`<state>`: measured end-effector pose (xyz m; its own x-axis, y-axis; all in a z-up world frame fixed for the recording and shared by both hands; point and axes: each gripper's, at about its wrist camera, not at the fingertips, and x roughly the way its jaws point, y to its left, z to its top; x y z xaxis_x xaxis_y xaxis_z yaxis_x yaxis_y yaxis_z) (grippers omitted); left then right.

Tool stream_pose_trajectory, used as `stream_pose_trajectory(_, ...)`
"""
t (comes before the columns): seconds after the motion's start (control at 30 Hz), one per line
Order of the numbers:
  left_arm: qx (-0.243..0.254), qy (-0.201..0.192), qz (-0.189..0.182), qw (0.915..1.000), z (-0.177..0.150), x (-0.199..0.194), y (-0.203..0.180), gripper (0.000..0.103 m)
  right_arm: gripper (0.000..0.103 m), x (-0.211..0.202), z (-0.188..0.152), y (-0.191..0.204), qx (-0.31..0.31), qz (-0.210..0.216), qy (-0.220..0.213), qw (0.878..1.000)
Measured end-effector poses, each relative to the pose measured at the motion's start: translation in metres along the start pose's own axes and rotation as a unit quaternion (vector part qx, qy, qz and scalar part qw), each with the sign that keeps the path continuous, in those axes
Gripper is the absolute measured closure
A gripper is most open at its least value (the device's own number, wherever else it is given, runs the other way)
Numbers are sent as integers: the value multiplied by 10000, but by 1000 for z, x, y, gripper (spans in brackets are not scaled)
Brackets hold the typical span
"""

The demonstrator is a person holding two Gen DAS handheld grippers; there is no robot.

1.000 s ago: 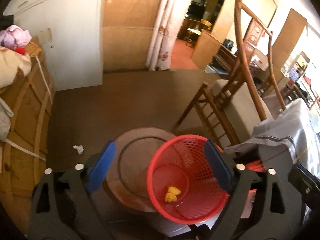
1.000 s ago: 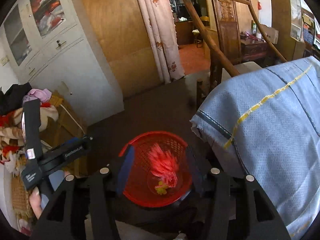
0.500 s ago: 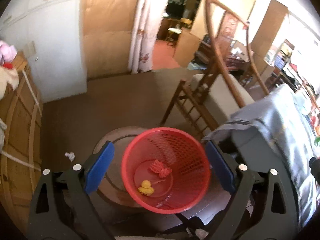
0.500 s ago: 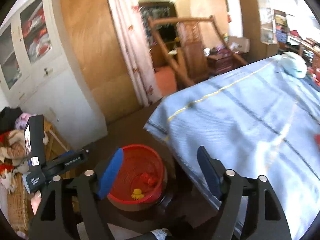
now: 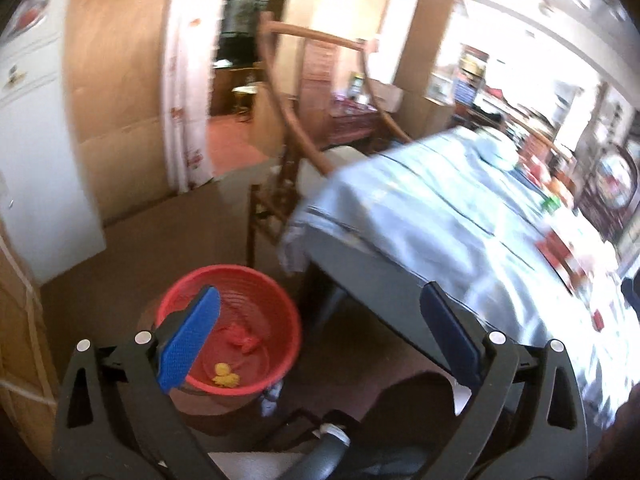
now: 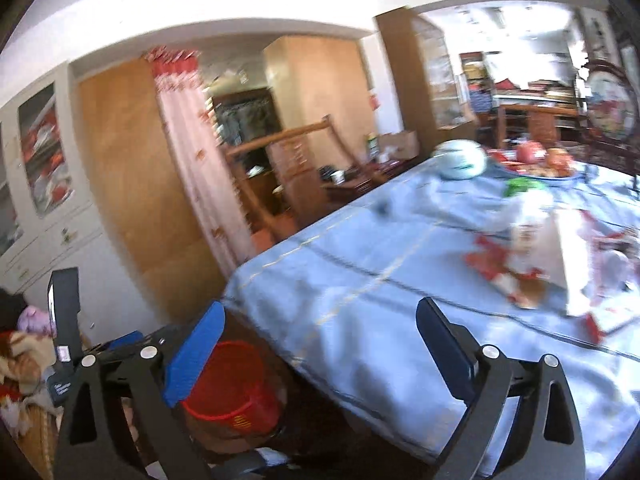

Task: Collect trash
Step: 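Move both open tools back over the table, then grasp the red-and-white carton upright with the left tool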

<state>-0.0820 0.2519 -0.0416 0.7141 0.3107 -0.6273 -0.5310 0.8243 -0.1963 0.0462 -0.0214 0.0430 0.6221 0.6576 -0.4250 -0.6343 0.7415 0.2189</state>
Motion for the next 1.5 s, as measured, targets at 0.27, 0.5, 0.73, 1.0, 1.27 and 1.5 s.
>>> stream_pose_trajectory(0.27,918,660,-698,9911,-11,29,-96,7,6,-43,-14,-104,752,-1291,-535,9873)
stream_pose_trajectory(0.5,1638,843,-1193,9756,-8,53,-181,7,6,-55,-21,-168,1354,-1768,-649,9727)
stream_pose_trajectory(0.73,1792,1150,-1731,9616,14,84,-261,7,6,-56,-14,-211,1425,-2334,-668,9596)
stream_pose_trajectory(1.0,2031,1402,-1890,9505,26,124,-336,7,6,-52,-9,-255,1793,-2583,-609,9473)
stream_pose_trajectory(1.27,2079,1774,-1654,9476,22,168,-365,7,5,-44,-10,-278,2291,-2188,-532,9470)
stream_pose_trajectory(1.5,2317,1914,-1296,9449,23,187,-362,7,5,-37,-13,-282,2512,-1927,-371,9478)
